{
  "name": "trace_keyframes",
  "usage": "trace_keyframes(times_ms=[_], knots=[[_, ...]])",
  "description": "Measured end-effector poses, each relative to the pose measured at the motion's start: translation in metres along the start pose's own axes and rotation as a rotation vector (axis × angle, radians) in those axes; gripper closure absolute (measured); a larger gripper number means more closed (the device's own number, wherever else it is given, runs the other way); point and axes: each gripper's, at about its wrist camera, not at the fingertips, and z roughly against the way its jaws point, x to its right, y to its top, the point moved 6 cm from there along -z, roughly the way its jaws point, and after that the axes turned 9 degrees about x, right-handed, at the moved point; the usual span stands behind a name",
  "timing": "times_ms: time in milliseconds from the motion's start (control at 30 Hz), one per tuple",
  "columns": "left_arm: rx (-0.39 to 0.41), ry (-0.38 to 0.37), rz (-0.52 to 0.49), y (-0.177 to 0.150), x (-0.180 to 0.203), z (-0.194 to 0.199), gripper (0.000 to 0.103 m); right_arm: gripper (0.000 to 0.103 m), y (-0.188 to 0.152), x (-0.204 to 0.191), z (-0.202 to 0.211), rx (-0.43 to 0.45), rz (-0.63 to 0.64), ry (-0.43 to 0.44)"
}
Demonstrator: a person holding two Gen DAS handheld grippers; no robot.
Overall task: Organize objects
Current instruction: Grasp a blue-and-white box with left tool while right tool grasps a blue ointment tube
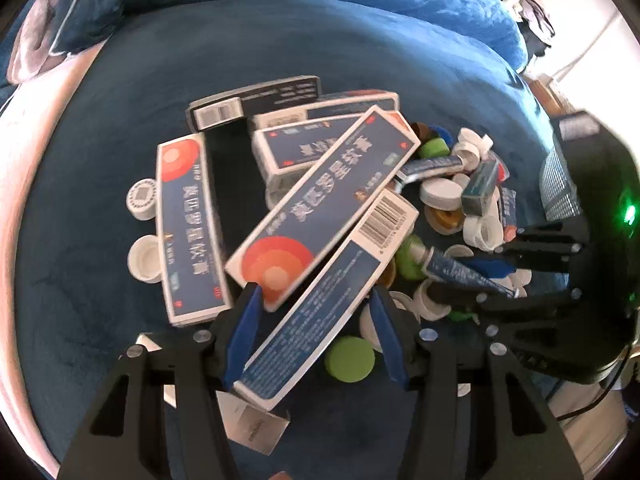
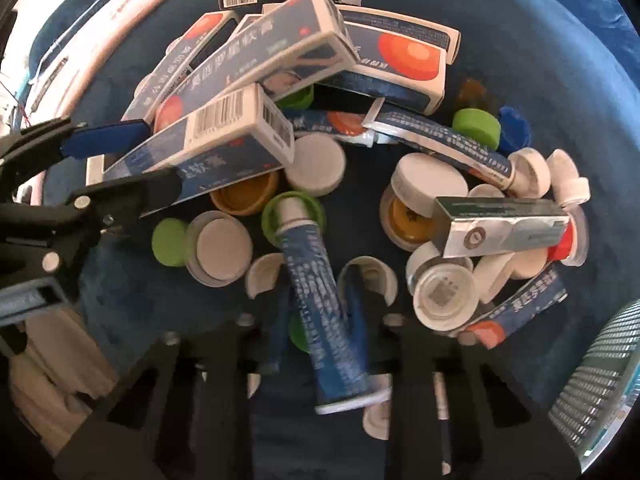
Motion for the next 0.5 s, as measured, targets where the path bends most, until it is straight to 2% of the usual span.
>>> trace_keyframes(times_ms=[133, 300, 367, 500], knots=[[-0.01, -0.049, -0.018, -0.002, 0.012, 0.001, 0.049, 0.085, -0.002, 0.011, 0.01, 0.015, -0.086, 0.007], [-0.04, -0.156, 0.122, -0.003, 0.014, 0.001, 0.052, 0.085, -0.012, 0.023, 0.012, -0.01, -0.208, 0.06], [-0.049, -0.144, 0.117, -0.004, 0.016, -0.002, 0.052, 0.084, -0.014, 0.024, 0.009, -0.019, -0.232, 0.072], [-0.054, -0.039, 0.006, -0.008, 0.024, -0.011, 0.052, 0.084, -0.018, 0.027, 0.009, -0.017, -0.231, 0.055]])
